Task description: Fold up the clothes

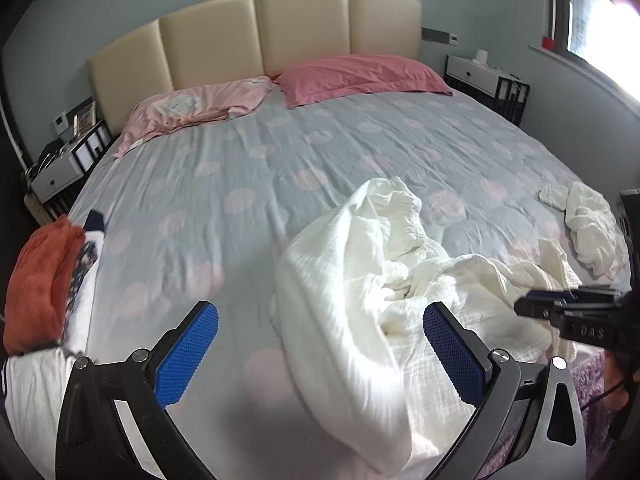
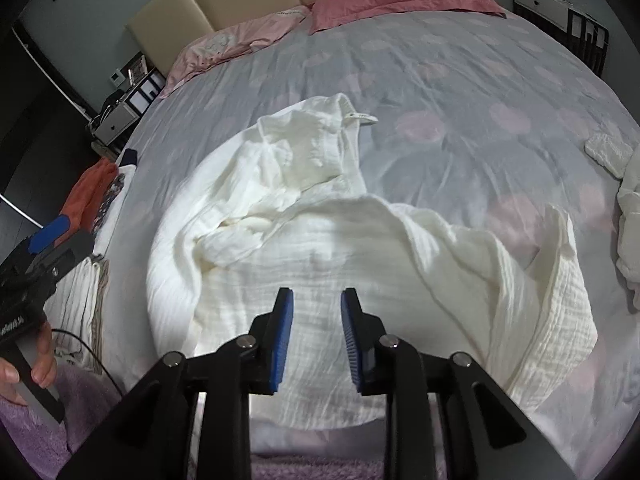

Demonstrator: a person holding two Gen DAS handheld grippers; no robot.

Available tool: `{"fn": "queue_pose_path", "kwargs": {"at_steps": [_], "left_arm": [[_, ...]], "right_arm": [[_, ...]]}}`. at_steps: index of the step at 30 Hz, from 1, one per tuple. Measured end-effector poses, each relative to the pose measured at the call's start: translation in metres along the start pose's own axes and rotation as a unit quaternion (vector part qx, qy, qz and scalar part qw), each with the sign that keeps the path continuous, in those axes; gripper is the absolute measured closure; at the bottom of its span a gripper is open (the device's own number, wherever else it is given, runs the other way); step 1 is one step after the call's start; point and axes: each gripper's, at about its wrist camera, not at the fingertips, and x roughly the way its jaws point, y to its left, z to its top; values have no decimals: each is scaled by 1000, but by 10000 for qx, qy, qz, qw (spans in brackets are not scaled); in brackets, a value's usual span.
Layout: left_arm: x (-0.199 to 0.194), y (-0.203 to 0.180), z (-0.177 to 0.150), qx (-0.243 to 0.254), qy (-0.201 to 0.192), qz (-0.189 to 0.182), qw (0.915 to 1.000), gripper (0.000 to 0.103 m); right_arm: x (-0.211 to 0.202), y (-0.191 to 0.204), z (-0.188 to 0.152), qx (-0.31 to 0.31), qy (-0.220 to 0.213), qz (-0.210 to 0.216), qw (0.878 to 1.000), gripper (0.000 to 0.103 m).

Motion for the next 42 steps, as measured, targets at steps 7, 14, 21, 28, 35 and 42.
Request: {"fn": "queue_pose_path", "kwargs": {"at_steps": [7, 14, 21, 28, 35, 42], "left_arm": [[71, -23, 15, 315, 103, -107, 9994, 0], [145, -11, -2, 17, 849, -127, 9963, 30], [152, 16, -4, -665, 951, -269, 9929, 72], [118, 52, -1, -1296, 542, 61, 9901, 80], [45, 111, -28, -2031, 21, 1094, 9730, 81], [6, 158, -82, -2609, 269, 2177, 9401, 85]], "right_arm": [[48, -20, 29, -124, -306, -423, 9986, 71], [100, -38, 32, 144, 190, -334, 9992, 71], [115, -42, 33, 150, 271, -539, 9981, 83], [84, -57, 28, 447, -201, -1013, 9936, 102], [36, -69, 13, 890, -761, -1560, 9808, 103], [-7, -95, -3, 1594, -1153, -1850, 9628, 103]]}}
